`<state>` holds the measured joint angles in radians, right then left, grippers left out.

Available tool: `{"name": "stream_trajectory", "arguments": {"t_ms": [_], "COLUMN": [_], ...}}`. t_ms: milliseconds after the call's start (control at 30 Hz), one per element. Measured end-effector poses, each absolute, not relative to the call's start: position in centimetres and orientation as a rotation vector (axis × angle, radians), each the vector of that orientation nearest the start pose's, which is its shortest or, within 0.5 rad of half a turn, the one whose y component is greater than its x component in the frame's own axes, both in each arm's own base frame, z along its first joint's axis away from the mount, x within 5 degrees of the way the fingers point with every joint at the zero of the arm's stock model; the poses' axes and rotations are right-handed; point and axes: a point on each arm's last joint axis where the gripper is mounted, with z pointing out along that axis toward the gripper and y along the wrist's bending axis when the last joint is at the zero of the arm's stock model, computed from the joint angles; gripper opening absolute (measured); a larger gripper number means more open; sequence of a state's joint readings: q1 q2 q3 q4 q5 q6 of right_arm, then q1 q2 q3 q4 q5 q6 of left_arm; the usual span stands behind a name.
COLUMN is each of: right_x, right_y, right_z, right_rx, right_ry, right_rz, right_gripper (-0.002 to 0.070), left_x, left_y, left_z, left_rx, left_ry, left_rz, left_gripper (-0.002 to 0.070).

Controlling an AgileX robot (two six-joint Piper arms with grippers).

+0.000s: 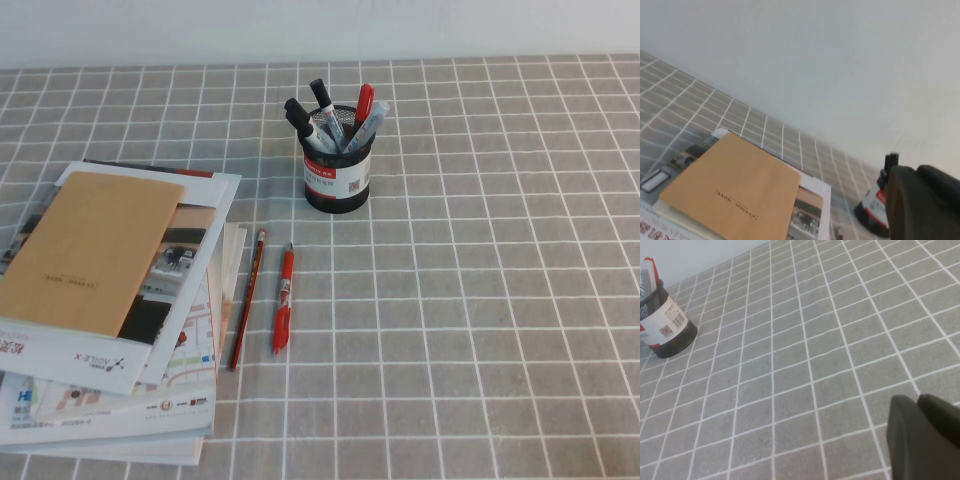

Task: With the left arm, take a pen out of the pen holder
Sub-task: 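Take a marker out of the pen holder and lay it on the table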

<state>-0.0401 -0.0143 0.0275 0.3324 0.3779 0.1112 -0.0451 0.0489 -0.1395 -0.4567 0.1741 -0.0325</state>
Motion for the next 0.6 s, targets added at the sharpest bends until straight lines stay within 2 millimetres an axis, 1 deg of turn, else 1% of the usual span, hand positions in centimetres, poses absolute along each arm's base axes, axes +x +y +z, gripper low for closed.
{"name": "stream_trajectory", "arguments": {"t_ms": [100, 200, 267, 400, 500, 600], "right_x": [5.3, 5.3, 5.3, 5.3, 5.3, 5.3], "right_y": [0.9, 0.9, 0.9, 0.9, 0.9, 0.9], "right_z": [17.3, 17.3, 17.3, 17.3, 17.3, 17.3], "right_rx": [0.345, 0.345, 0.345, 0.345, 0.345, 0.345], "right_ry": [1.838, 1.838, 1.838, 1.838, 1.838, 1.838], "right_rz": [0.376, 0.376, 0.376, 0.376, 0.376, 0.376], "right_gripper": [-0.0013, -0.0013, -0.0013, -0.0013, -0.0013, -0.0013], "left_x": [6.1, 7.9, 9.2, 13.6, 17.0, 20.7], "left_y": [-1.3, -1.8, -2.2, -3.2, -4.0, -4.8], "left_z": [27.3, 29.7, 31.1, 33.4, 34.1, 34.1], "left_rx": [-0.176, -0.018, 0.061, 0.206, 0.334, 0.420], "left_ry": [1.651, 1.796, 1.847, 1.914, 1.923, 1.939], "left_rz": [-0.409, -0.317, -0.298, -0.328, -0.341, -0.397], "left_gripper": [-0.0005, -0.0005, -0.0005, -0.0005, -0.0005, -0.0005]}}
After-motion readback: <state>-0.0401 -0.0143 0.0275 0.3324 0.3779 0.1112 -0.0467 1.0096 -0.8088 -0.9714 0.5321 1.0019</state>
